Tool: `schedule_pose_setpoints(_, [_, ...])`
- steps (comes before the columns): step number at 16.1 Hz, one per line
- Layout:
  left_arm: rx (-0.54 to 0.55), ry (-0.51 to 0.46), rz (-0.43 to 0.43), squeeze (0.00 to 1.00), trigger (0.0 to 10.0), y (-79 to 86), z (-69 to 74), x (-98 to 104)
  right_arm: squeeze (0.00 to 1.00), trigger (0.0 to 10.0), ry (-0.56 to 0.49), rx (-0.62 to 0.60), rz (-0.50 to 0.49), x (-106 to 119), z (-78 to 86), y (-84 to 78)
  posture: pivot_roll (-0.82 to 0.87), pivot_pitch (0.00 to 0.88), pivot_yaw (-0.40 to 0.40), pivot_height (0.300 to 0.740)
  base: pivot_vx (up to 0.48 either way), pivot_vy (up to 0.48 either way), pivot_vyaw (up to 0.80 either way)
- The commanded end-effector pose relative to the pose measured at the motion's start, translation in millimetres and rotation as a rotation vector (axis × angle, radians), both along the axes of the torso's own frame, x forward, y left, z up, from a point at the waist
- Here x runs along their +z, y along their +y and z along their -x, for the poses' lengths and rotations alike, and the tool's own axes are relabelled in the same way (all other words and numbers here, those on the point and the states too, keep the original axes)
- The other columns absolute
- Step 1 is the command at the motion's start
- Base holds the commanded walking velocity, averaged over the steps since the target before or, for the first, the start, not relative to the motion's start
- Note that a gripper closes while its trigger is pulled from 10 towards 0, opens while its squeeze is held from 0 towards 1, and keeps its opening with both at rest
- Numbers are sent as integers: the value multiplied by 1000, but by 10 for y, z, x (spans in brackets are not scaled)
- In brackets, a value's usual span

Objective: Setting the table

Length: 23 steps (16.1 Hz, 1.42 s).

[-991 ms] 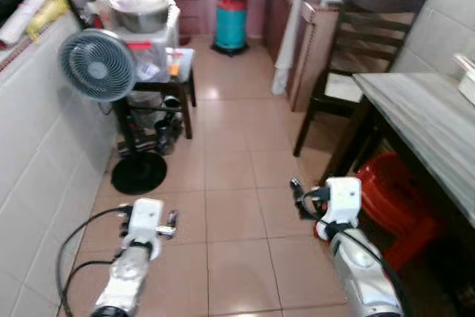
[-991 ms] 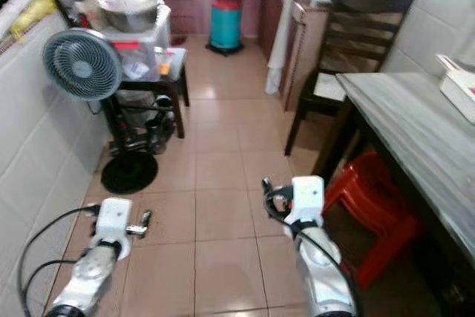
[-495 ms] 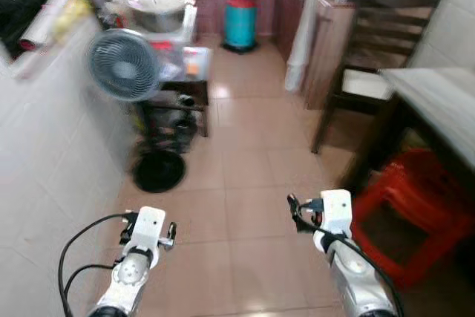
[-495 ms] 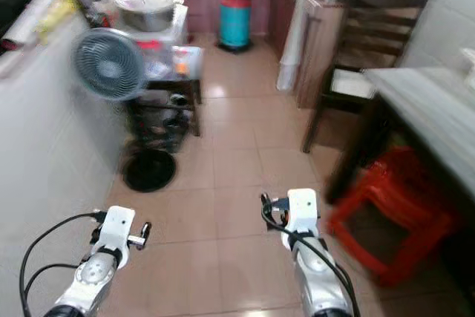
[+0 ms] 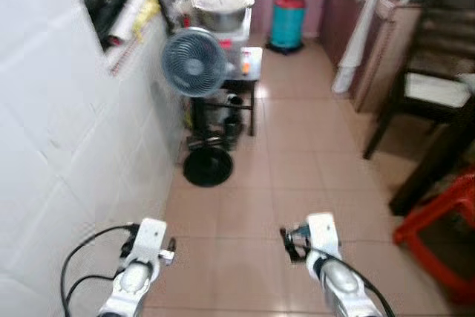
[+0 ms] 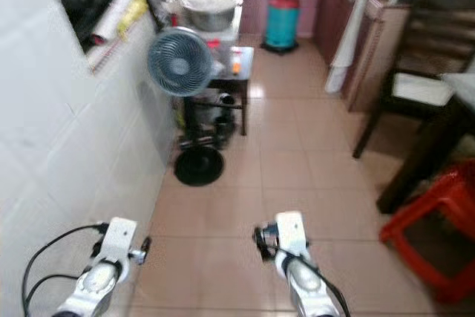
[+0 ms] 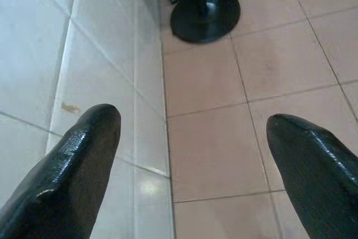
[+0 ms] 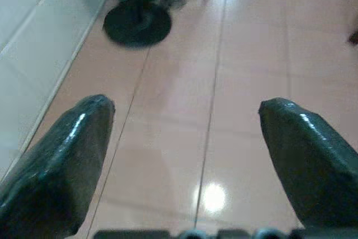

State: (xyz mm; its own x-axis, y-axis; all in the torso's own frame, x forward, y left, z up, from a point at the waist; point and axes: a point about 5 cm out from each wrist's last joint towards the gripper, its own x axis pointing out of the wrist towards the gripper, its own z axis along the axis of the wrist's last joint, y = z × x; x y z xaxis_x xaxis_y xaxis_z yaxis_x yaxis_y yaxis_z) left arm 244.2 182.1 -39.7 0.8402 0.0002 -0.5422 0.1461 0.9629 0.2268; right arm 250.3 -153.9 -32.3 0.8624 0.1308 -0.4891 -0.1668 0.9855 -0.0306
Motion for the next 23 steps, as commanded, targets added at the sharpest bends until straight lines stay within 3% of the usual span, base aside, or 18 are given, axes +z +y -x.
schedule_pose_setpoints(1, [-32, 59, 26, 0, 10000, -96, 44, -63, 0, 10000, 51, -26, 40, -64, 51, -100, -9, 0, 9, 740, 0, 0, 0])
schedule_pose_setpoints(6, [36, 252, 60, 0, 10000, -10, 308, -273, 0, 10000, 212, -26, 48, -274, 257, -2, 45, 0, -28, 740, 0, 0, 0])
schedule_pose_setpoints(11, [50, 273, 65, 0, 10000, 7, 357, -302, 0, 10000, 233, -20, 43, -294, 277, 26, 51, 0, -31, 740, 0, 0, 0])
schedule_pose_setpoints(13, [82, 331, 64, 0, 10000, 136, 507, -371, 0, 10000, 261, 13, 71, -329, 322, 35, 58, 0, -31, 740, 0, 0, 0])
schedule_pose_setpoints(23, [34, 365, 50, 0, 10000, 102, 547, -399, 0, 10000, 279, 24, 94, -348, 346, 26, 47, 0, -23, 740, 336, 0, 0])
